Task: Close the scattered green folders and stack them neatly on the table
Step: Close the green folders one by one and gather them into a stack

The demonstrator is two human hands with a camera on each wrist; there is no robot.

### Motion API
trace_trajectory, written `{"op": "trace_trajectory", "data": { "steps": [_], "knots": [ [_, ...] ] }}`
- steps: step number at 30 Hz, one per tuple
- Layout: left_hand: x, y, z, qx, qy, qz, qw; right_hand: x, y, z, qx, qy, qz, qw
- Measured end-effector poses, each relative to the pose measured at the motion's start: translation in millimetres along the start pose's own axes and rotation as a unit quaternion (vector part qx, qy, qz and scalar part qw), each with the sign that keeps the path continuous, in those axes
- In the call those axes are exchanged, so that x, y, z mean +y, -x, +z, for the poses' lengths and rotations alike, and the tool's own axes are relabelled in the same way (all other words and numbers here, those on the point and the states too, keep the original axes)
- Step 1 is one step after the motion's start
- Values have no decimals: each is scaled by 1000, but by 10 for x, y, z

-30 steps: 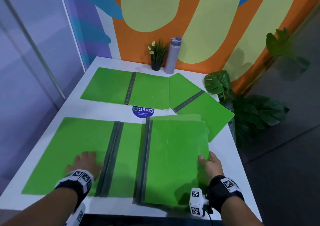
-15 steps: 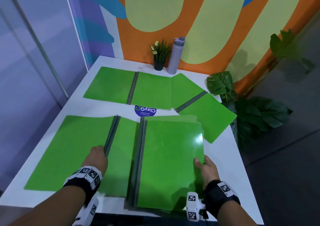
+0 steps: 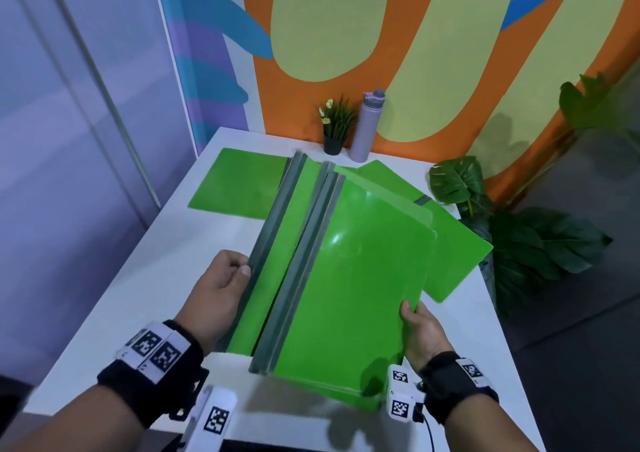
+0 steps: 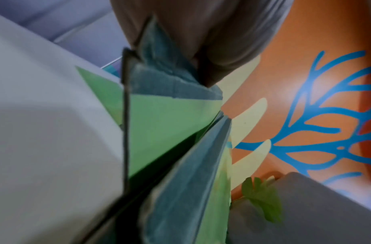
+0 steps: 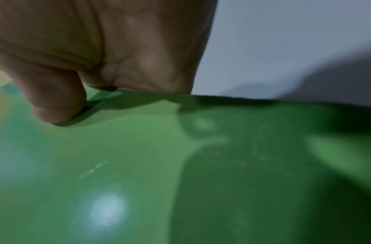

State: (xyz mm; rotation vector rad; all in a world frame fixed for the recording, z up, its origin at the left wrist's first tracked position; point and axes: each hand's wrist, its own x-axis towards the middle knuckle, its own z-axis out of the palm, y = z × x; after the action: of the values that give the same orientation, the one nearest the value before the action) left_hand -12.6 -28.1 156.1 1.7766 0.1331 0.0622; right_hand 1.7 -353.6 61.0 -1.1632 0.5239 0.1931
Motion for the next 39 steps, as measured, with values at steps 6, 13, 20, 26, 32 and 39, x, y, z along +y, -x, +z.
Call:
{"op": "trace_trajectory", "data": {
  "steps": [6,13,20,26,32,39],
  "knots": [
    [-200,-93,13,-38,-23,-81,996,76,-148,457,0,93,-10,996],
    [-381,-259,-121,35,-104,-123,986,-50,-510,865,-47,334,-100,936],
    [-709,-479,-333,111,-109,-140,978,-97,-1461,620,65,619,-66,780],
    [-992,-669,-404,125,-68,-155,978,-192,-2051,696,69,698,-69,710],
    [-1220,-805,-432,133,-39,-160,977,-201,-2513,945,35,754,-52,654],
    [-1260,-866,-491,136,-12,-166,977,-86,-2441,909,-25,808,-43,587]
  ]
}}
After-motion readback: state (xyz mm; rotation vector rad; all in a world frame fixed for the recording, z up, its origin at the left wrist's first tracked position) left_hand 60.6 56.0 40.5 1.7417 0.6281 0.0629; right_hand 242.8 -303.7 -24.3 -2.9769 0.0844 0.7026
